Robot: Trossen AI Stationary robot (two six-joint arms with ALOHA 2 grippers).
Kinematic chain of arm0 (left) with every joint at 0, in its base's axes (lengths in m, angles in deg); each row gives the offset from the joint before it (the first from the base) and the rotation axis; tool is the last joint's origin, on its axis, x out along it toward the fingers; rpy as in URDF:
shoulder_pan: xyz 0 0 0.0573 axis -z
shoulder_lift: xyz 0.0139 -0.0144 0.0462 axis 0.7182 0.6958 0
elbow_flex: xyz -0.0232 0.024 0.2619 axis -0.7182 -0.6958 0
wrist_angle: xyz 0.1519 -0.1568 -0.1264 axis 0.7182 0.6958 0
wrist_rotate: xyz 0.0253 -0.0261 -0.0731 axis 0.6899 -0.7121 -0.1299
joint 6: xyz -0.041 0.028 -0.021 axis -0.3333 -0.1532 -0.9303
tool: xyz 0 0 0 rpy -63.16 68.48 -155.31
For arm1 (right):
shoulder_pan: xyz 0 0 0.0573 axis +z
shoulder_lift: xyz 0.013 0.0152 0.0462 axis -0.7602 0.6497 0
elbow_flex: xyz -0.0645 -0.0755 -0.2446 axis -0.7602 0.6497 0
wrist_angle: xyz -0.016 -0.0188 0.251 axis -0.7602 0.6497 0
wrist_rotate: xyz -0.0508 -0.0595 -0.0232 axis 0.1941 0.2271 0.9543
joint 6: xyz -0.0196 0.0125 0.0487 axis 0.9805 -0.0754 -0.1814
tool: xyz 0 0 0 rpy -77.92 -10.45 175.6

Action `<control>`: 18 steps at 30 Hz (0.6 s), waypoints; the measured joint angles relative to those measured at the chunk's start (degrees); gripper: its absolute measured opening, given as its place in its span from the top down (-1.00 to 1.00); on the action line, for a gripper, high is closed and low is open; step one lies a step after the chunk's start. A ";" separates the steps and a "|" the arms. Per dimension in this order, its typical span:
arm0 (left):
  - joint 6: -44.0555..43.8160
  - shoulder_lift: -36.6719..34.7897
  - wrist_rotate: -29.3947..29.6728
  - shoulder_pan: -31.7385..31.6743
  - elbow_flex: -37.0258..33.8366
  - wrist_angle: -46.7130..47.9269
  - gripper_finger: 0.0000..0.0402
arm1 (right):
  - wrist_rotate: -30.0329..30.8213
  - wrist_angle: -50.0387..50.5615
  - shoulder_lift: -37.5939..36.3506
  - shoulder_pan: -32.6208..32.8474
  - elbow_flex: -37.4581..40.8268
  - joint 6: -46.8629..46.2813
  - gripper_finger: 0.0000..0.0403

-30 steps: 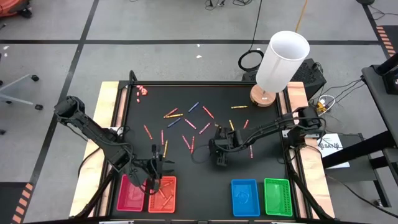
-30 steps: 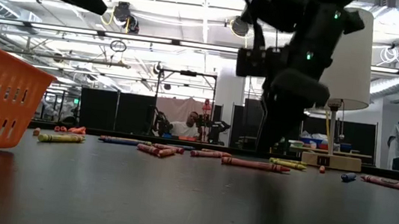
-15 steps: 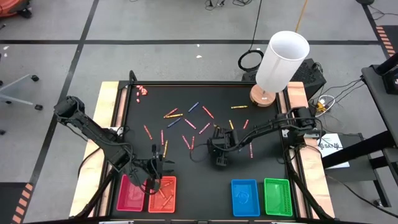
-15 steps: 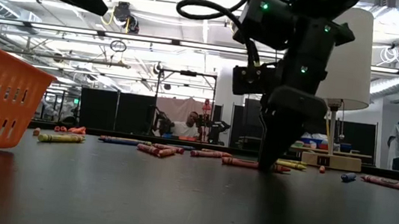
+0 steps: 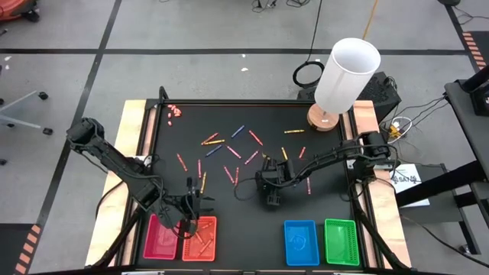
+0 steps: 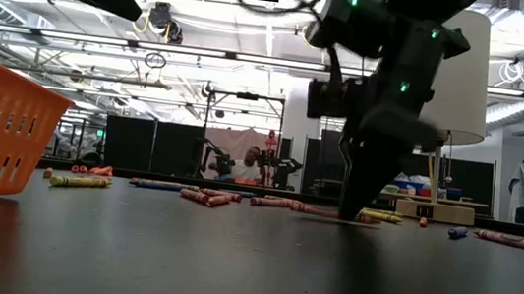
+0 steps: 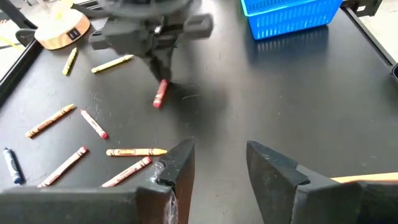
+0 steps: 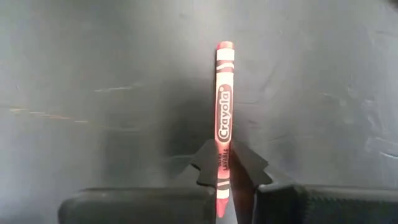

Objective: Sort crayons
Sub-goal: Put the red crayon into the red bin

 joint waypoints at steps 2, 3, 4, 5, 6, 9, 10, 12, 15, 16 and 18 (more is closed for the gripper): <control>0.01 0.00 0.00 0.00 0.00 0.02 0.27 | -0.19 -0.58 -1.98 0.90 0.00 0.35 0.98; 0.01 0.00 0.00 0.01 0.00 0.02 0.27 | -0.29 -0.79 -2.88 1.39 -0.03 0.67 0.98; 0.01 0.00 0.00 0.01 0.00 0.02 0.27 | -0.28 -0.88 -3.74 1.91 -0.07 0.92 0.99; 0.01 0.00 -0.02 0.01 0.00 0.02 0.27 | -0.01 -0.78 -4.39 2.52 -0.07 0.98 0.99; 0.01 0.00 0.00 0.01 0.00 0.04 0.27 | 0.13 -0.57 -4.99 3.14 -0.07 1.02 0.99; 0.01 0.00 -0.02 0.01 -0.02 0.09 0.27 | 1.64 -2.49 -6.64 5.41 -0.07 0.62 0.99; 0.01 0.00 -0.02 0.01 0.00 0.04 0.27 | 2.85 -4.38 -6.91 6.29 0.02 0.68 0.99; 0.01 0.00 -0.02 0.00 0.00 0.06 0.27 | 4.58 -10.47 -7.11 7.95 1.68 2.03 1.00; 0.01 0.00 -0.02 -0.01 -0.01 0.04 0.27 | 4.71 -18.93 -6.97 9.56 5.53 3.62 1.00; 0.01 0.00 -0.02 -0.01 0.00 0.04 0.27 | 4.68 -22.00 -6.96 9.78 6.95 3.86 1.00; 0.01 0.00 -0.02 0.00 0.00 0.02 0.27 | 4.68 -26.68 -7.00 9.77 9.07 5.69 1.00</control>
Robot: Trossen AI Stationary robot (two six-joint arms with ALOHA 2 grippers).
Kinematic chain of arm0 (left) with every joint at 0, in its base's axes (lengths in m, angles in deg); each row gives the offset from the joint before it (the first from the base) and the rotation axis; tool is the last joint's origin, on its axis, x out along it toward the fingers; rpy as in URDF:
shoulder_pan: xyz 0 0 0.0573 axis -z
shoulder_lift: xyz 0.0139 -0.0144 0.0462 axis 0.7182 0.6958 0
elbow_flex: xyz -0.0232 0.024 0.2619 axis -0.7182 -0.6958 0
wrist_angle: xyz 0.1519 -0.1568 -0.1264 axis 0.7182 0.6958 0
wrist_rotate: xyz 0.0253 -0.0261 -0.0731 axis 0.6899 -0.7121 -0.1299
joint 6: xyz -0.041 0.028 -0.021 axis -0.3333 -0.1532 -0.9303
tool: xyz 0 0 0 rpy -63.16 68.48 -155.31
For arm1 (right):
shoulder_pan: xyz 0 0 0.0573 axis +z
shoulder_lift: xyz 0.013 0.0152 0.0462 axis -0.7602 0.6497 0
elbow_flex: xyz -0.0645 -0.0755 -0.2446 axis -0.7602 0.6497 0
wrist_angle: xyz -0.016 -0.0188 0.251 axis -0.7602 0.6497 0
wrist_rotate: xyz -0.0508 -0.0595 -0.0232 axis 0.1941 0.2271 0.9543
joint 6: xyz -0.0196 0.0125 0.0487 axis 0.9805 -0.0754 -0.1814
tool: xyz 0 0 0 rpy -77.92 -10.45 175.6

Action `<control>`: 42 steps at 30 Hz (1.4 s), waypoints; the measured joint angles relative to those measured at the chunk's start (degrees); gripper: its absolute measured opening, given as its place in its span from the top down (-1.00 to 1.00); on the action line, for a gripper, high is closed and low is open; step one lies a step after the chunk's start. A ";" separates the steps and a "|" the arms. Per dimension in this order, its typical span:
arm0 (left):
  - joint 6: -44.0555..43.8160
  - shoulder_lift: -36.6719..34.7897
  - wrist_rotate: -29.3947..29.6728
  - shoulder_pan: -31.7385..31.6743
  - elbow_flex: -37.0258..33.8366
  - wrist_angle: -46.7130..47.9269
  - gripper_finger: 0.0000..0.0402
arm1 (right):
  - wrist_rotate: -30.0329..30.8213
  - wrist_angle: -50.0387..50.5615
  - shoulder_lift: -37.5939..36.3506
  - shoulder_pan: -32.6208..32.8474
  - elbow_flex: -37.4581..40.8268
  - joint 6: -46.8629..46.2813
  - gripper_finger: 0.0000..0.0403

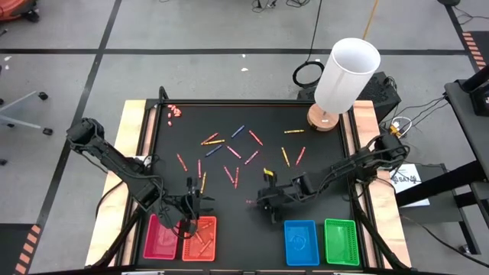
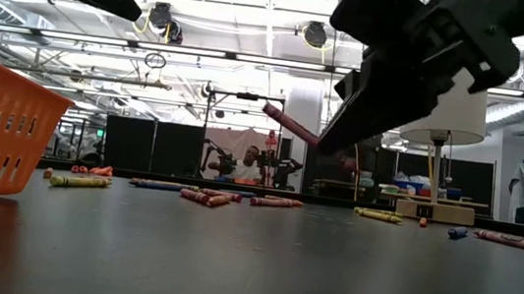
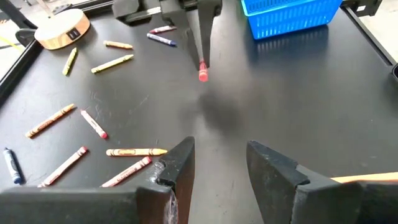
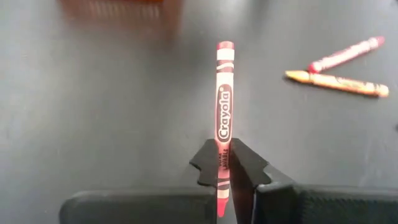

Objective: Sort crayons
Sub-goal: Put the red crayon into the red bin

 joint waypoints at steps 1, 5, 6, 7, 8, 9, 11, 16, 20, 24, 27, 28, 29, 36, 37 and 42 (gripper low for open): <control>0.00 0.00 0.00 0.01 0.00 -0.02 0.27 | -0.02 -2.26 0.00 -0.43 0.89 0.91 1.00; -0.33 0.00 0.00 -0.01 -0.02 -0.16 0.27 | -0.01 -12.18 0.00 -2.85 3.70 4.50 1.00; -0.33 0.00 0.02 -0.01 -0.02 -0.17 0.27 | -0.04 -15.28 -0.04 -3.37 4.42 5.82 1.00; -0.11 0.00 0.02 -0.01 -0.02 -0.17 0.27 | -0.21 -18.90 -0.07 -3.79 5.42 7.15 1.00; -0.03 0.00 0.06 0.01 -0.02 -0.17 0.27 | -0.89 -23.24 -0.07 -4.17 6.53 8.47 1.00; -0.02 0.00 0.18 0.00 -0.02 -0.17 0.27 | -1.58 -27.74 -0.07 -4.51 7.66 9.75 1.00; -0.01 0.00 0.58 -0.01 -0.02 -0.17 0.27 | -1.49 -36.67 -0.09 -4.97 10.17 11.45 1.00; 0.02 0.00 0.88 0.00 -0.02 -0.18 0.27 | -1.33 -54.36 -0.11 -5.92 15.97 12.31 1.00; 0.20 0.00 1.20 -0.17 -0.02 -0.24 0.27 | -1.40 -61.02 -0.13 -5.86 17.47 11.89 0.99; 1.56 0.00 1.56 -0.34 -0.02 -1.26 0.27 | -1.36 -62.33 -0.13 -5.83 17.49 12.10 0.99; 2.49 0.00 1.57 -0.54 -0.02 -2.62 0.27 | -1.36 -62.19 -0.13 -5.83 17.49 13.80 0.99; 2.63 0.00 1.57 -0.54 -0.02 -2.87 0.27 | -1.36 -62.19 -0.13 -5.83 17.49 14.67 0.99; 2.90 0.00 1.57 -0.54 -0.02 -3.18 0.27 | -1.37 -62.25 -0.13 -5.83 17.49 15.45 0.98; 3.02 0.00 1.57 -0.54 -0.02 -3.36 0.27 | -1.44 -62.24 -0.13 -5.83 17.49 24.06 0.98; 3.02 0.00 1.57 -0.54 -0.02 -3.31 0.27 | -1.46 -62.22 -0.13 -5.83 17.49 25.19 0.98; 3.02 0.00 1.57 -0.54 -0.02 -3.28 0.27 | -1.51 -62.22 -0.13 -5.83 17.49 30.53 0.98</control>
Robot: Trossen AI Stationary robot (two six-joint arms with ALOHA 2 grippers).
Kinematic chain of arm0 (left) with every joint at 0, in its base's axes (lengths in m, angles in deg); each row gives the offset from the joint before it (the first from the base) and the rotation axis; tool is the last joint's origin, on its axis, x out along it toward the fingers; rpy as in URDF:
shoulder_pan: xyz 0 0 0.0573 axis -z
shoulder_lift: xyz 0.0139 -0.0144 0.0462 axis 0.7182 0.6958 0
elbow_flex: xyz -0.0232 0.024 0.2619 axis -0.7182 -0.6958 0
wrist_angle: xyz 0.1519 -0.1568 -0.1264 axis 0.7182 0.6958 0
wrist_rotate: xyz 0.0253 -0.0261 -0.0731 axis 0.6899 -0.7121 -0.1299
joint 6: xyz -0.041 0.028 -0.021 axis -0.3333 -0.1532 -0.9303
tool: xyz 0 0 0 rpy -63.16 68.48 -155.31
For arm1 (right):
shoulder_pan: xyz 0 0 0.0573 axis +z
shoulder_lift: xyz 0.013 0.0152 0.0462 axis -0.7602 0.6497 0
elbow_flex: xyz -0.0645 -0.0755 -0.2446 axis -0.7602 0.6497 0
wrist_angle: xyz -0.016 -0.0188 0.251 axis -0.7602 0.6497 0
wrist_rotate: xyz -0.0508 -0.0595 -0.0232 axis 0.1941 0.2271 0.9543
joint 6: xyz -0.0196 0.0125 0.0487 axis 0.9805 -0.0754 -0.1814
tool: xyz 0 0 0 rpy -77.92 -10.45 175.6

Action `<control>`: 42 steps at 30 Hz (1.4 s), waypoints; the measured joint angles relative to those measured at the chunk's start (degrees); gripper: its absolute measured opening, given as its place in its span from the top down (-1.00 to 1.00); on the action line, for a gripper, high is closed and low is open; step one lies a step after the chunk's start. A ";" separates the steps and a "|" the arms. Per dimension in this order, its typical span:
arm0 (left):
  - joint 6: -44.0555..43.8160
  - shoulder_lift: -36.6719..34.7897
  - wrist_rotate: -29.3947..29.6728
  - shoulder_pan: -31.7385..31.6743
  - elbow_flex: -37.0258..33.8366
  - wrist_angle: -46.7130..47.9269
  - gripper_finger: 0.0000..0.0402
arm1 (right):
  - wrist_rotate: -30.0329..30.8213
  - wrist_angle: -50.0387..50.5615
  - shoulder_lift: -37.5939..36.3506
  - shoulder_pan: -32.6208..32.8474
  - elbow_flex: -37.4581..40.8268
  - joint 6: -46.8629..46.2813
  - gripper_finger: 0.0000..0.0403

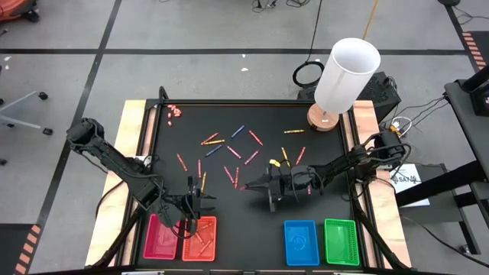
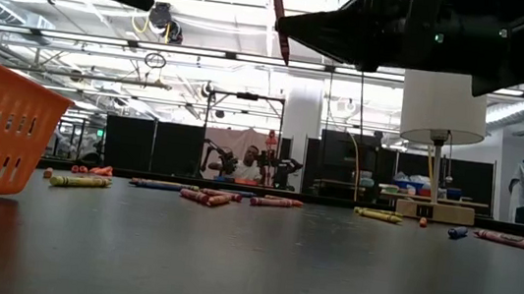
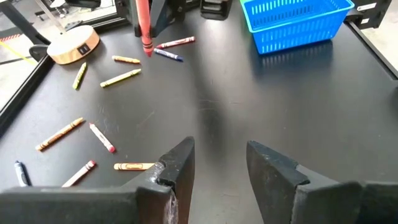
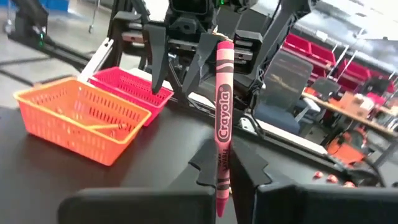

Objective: Sort crayons
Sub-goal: Put the red crayon into the red bin

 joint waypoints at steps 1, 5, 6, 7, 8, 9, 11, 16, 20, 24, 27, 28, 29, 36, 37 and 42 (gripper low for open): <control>0.00 0.00 0.00 0.00 0.00 0.00 0.27 | 0.00 -0.01 0.00 0.00 0.00 1.03 0.98; 0.00 0.00 0.00 0.00 0.00 0.01 0.27 | 0.00 -0.01 0.00 0.00 0.00 6.08 0.98; 0.00 0.00 -0.02 0.00 0.00 0.01 0.27 | 0.00 -0.01 0.00 0.00 0.00 7.58 0.98; 0.00 0.00 0.00 0.00 0.00 0.02 0.27 | 0.00 -0.03 0.00 0.00 0.00 9.17 0.98; 0.00 0.00 -0.02 0.00 0.00 0.02 0.27 | 0.00 -0.03 0.00 0.00 0.00 10.88 0.98; 0.00 0.00 -0.02 0.00 0.00 0.02 0.27 | 0.00 -0.01 0.00 0.00 0.00 12.56 0.98; 0.00 0.00 -0.02 0.00 0.00 0.02 0.27 | 0.00 -0.03 0.00 0.00 0.00 15.43 0.98; 0.00 0.00 -0.02 0.00 0.00 0.02 0.27 | 0.07 -0.47 0.00 0.00 -0.02 20.28 0.98; 0.00 0.00 -0.02 0.00 0.00 0.02 0.27 | 0.11 -1.11 0.00 0.00 -0.04 22.99 0.98; -0.01 0.00 -0.02 -0.01 0.00 0.02 0.27 | 0.12 -1.65 0.00 -0.02 -0.04 22.96 0.98; 0.00 0.00 -0.02 0.00 0.00 0.02 0.27 | 0.12 -1.65 0.00 -0.02 -0.04 21.09 0.98; 0.00 0.00 -0.02 0.00 0.00 0.02 0.27 | 0.13 -1.65 0.00 -0.02 -0.04 20.16 0.98; -0.02 0.00 -0.02 -0.02 0.00 0.02 0.27 | 0.13 -1.65 0.00 -0.02 -0.04 19.46 0.98; 0.00 0.00 -0.02 0.00 0.00 0.02 0.27 | 0.13 -1.56 0.00 -0.02 -0.04 11.66 0.98; 0.00 0.00 -0.02 -0.03 0.00 0.02 0.27 | 0.13 -1.51 0.00 -0.02 -0.04 10.06 0.98; 0.00 0.00 0.05 -0.15 0.00 0.02 0.27 | 0.13 -1.25 0.00 -0.02 -0.04 1.93 0.98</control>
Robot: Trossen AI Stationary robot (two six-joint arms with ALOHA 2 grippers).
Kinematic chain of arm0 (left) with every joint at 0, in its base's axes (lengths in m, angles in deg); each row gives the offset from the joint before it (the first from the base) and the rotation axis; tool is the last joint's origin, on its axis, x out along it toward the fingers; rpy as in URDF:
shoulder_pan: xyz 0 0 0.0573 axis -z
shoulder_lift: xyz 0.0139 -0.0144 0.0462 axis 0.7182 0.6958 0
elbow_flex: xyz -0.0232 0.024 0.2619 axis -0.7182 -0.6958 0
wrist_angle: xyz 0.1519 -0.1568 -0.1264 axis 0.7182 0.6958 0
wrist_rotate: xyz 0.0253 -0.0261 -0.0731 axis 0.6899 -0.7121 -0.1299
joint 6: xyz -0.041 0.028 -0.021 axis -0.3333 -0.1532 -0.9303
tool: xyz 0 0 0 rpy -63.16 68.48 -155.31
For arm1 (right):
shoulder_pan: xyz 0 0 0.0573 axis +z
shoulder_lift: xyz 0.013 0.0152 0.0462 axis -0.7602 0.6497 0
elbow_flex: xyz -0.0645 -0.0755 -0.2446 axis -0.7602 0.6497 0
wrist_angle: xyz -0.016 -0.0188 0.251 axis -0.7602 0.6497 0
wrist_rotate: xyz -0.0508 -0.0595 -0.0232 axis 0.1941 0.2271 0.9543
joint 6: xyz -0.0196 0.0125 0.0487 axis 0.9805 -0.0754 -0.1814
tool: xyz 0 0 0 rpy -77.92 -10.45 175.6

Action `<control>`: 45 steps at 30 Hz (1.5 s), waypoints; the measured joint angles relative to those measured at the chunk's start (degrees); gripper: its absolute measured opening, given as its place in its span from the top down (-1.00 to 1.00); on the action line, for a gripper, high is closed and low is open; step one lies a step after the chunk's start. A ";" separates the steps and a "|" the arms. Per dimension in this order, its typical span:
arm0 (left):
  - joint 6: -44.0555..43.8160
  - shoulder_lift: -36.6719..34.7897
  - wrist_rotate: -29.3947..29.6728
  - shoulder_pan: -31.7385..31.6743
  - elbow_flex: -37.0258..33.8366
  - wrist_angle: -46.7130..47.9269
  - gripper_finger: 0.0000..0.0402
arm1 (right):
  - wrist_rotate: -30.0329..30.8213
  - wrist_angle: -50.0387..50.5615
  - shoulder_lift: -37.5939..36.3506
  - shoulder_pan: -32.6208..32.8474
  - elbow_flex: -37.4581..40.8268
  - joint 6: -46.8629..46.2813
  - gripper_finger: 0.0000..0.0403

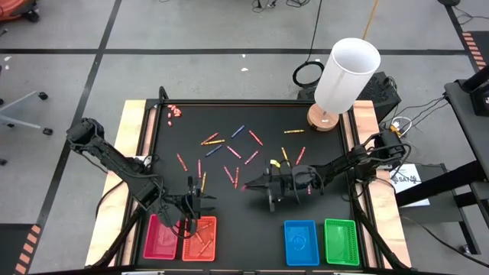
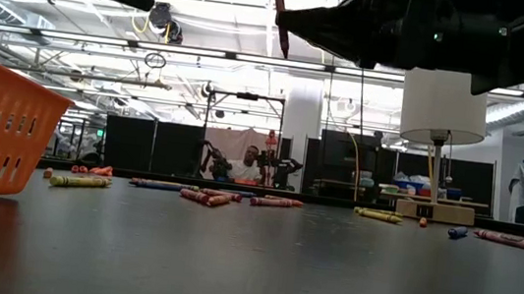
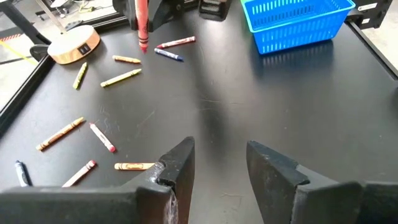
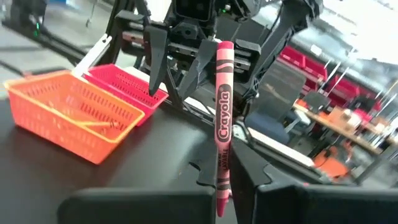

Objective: Sort crayons
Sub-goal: Put the red crayon into the red bin

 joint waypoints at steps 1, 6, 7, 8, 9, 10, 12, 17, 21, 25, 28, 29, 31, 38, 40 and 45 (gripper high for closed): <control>0.00 0.00 0.06 0.00 0.00 -0.02 0.27 | 0.00 0.00 0.00 0.00 0.00 -1.65 0.98; 0.00 0.00 0.15 0.00 0.00 -0.02 0.27 | 0.01 0.85 0.00 0.00 0.00 -9.42 0.98; 0.00 0.00 0.17 0.00 0.00 -0.02 0.27 | 0.01 0.94 0.00 0.00 0.00 -10.66 0.98; 0.00 0.00 0.19 0.00 0.00 -0.02 0.27 | 0.02 1.08 0.00 0.00 0.00 -11.80 0.98; 0.00 0.00 0.20 0.00 0.00 -0.02 0.27 | 0.02 1.22 0.00 0.00 0.00 -12.88 0.98; 0.00 0.00 0.23 0.00 0.00 -0.02 0.27 | 0.00 1.29 0.00 0.00 0.00 -14.05 0.98; 0.04 0.00 0.34 0.00 0.00 -0.02 0.27 | 0.02 1.29 0.00 0.00 0.00 -16.53 0.98; 1.16 0.00 1.36 0.06 0.00 -0.29 0.27 | 0.02 1.30 0.00 0.00 0.00 -22.90 0.98; 1.36 0.00 1.85 -0.64 0.00 -0.62 0.27 | 0.02 1.29 0.00 0.00 0.00 -27.18 0.98; 1.30 0.00 1.89 -2.05 0.00 -0.66 0.27 | 0.02 1.31 0.00 0.00 0.00 -31.11 0.98; 1.16 0.00 1.89 -3.16 0.00 -0.93 0.27 | 0.02 1.31 0.00 0.00 0.00 -33.53 0.98; 1.19 0.00 1.89 -3.53 0.00 -1.35 0.27 | 0.02 1.39 0.00 0.00 0.00 -33.64 0.98; 1.22 0.00 1.89 -4.24 0.00 -2.42 0.27 | 0.02 1.87 -0.02 0.00 0.00 -33.33 0.98; 1.18 0.00 2.91 -7.10 0.00 -10.76 0.27 | 0.02 3.26 -0.02 0.00 -0.02 -32.61 0.98; 1.81 0.00 3.01 -7.97 0.00 -13.89 0.27 | 0.02 3.28 -0.02 0.00 -0.02 -32.59 0.98; 4.16 1.04 2.64 -9.76 0.00 -20.04 0.27 | 0.07 3.00 -0.02 0.00 -0.02 -30.22 0.98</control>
